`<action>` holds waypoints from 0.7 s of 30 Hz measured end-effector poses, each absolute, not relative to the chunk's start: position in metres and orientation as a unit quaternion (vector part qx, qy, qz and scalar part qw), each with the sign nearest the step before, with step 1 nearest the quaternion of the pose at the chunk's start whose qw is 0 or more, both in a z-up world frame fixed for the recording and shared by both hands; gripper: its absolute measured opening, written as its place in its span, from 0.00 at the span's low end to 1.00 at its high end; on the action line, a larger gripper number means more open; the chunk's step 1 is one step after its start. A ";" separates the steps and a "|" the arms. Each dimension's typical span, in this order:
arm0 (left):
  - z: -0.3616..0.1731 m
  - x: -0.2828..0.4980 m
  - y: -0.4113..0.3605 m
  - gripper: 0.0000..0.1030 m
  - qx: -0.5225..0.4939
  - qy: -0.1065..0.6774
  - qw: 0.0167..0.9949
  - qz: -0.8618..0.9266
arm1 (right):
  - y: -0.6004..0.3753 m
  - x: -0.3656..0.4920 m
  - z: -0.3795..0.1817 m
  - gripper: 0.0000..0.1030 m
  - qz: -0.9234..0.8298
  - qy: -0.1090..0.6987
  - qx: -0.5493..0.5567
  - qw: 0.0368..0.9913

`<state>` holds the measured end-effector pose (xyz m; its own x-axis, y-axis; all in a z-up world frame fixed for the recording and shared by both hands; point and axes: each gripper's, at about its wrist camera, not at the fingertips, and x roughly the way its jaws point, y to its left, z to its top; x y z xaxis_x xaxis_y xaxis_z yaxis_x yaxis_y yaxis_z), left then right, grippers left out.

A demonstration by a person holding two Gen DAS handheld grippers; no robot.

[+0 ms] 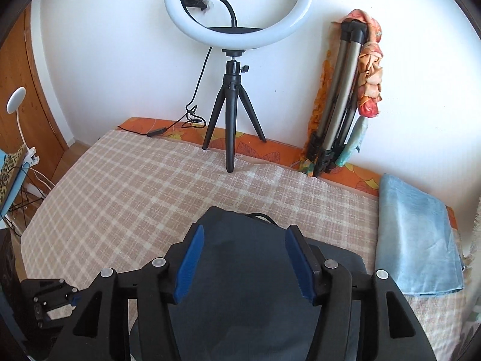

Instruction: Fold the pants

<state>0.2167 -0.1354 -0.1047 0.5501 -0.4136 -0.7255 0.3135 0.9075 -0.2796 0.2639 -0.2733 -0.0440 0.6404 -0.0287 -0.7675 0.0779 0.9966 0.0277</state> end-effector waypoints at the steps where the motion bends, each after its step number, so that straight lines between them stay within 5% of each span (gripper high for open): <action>1: -0.105 0.219 -0.135 0.07 -0.061 0.427 0.878 -0.207 | -0.271 0.254 -0.042 0.65 -0.038 0.419 0.023 0.907; 3: -0.106 0.222 -0.135 0.11 -0.069 0.432 0.874 -0.213 | -0.266 0.237 -0.041 0.70 -0.049 0.415 0.016 0.909; 9: -0.104 0.225 -0.145 0.45 -0.062 0.432 0.871 -0.225 | -0.280 0.196 -0.043 0.78 -0.066 0.423 0.024 0.903; 17: -0.101 0.229 -0.160 0.51 -0.047 0.426 0.876 -0.223 | -0.330 0.165 -0.062 0.85 -0.077 0.432 0.075 0.895; 21: -0.118 0.243 -0.156 0.52 -0.072 0.455 0.860 -0.221 | -0.375 0.165 -0.085 0.99 -0.094 0.447 0.113 0.882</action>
<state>0.2434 -0.1556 -0.1180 0.4886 -0.4457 -0.7501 0.3144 0.8918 -0.3252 0.1650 -0.3747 -0.0853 0.5822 -0.0657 -0.8104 0.2676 0.9567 0.1146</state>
